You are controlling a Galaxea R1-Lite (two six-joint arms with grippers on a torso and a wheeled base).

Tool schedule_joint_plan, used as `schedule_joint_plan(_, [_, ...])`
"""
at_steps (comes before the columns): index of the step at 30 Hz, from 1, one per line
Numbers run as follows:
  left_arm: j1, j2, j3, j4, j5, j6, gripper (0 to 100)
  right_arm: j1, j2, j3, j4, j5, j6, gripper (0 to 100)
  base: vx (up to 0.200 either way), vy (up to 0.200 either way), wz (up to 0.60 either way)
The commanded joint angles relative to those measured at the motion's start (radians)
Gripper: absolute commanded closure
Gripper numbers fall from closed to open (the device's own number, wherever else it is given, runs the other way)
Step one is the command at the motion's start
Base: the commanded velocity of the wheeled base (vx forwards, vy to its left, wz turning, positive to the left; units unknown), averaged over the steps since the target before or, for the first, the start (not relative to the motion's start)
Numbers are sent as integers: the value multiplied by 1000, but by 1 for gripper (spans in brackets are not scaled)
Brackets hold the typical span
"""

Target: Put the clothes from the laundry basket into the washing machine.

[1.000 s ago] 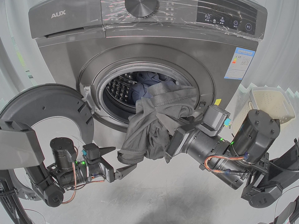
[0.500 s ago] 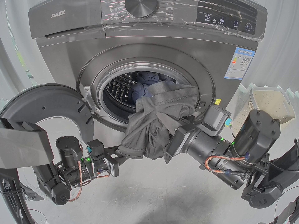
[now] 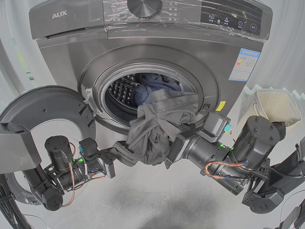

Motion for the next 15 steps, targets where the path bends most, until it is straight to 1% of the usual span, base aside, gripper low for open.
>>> schedule_joint_plan(1, [-4,-109,21,0,-11,-5,100,-5,54,3,-2,0,1,100,0,0,0])
schedule_joint_plan(5, [-11,-135,25,0,-28,-5,100,-11,80,12,-24,0,1,100,0,0,0])
schedule_joint_plan(6, [-16,-138,24,0,-28,-4,100,-11,86,12,-24,0,1,0,0,0,0])
schedule_joint_plan(8, [-19,-138,16,0,-27,-5,100,-11,87,16,-22,0,3,0,0,0,0])
schedule_joint_plan(9, [-17,-142,-1,-1,-24,-7,100,-9,87,53,-10,0,1,0,0,0,0])
schedule_joint_plan(12, [-19,-154,-28,0,-17,-10,100,3,89,118,-4,1,-5,0,0,0,0])
schedule_joint_plan(13, [-19,-155,-30,0,-17,-11,100,3,89,121,-4,1,-5,0,0,0,0])
schedule_joint_plan(14, [-19,-163,-45,0,-16,-25,100,8,98,158,-4,6,-9,0,0,0,0])
schedule_joint_plan(15, [-21,-169,-53,-1,-16,-31,100,9,104,173,-4,7,-14,0,0,0,0])
